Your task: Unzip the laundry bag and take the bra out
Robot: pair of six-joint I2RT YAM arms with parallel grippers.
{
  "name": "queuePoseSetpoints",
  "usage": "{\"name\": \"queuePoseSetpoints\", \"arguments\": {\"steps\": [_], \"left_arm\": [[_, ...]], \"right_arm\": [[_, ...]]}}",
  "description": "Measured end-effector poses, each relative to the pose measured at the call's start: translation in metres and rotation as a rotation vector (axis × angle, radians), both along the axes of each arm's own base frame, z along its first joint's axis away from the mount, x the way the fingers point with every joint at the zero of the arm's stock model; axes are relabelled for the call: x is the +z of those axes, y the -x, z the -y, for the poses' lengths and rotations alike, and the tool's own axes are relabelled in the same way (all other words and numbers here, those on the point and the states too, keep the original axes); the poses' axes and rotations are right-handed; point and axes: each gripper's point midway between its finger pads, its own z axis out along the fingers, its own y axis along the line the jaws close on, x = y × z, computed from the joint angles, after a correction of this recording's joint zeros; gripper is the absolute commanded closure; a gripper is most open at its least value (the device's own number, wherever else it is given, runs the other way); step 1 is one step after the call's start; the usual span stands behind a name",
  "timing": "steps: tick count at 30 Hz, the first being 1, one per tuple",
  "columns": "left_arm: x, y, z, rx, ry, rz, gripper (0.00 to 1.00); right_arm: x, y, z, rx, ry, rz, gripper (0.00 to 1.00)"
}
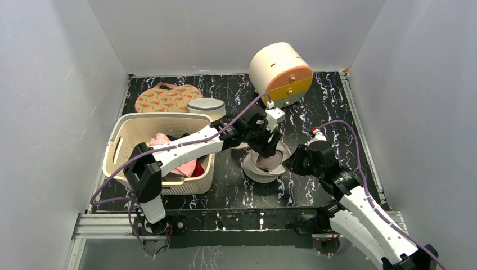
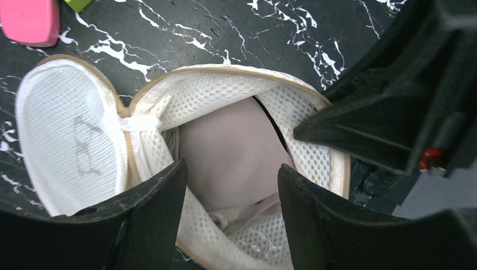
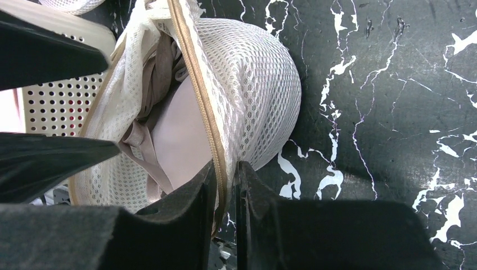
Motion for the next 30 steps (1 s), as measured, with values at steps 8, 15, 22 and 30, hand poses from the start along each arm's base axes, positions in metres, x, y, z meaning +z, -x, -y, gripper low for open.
{"name": "queuePoseSetpoints", "arguments": {"steps": [8, 15, 22, 30], "left_arm": [[-0.039, 0.000, 0.011, -0.001, -0.057, -0.044, 0.42], [-0.053, 0.005, 0.015, 0.001, -0.090, -0.048, 0.39], [-0.077, 0.007, 0.017, -0.003, -0.127, -0.080, 0.39], [-0.084, 0.007, 0.019, -0.001, -0.132, -0.086, 0.82]], "right_arm": [[0.003, 0.000, 0.000, 0.000, -0.005, 0.011, 0.84], [0.003, 0.000, 0.000, 0.001, -0.005, 0.011, 0.84], [0.003, 0.000, 0.000, 0.001, -0.005, 0.011, 0.84], [0.003, 0.000, -0.001, 0.007, -0.007, 0.015, 0.84]]}}
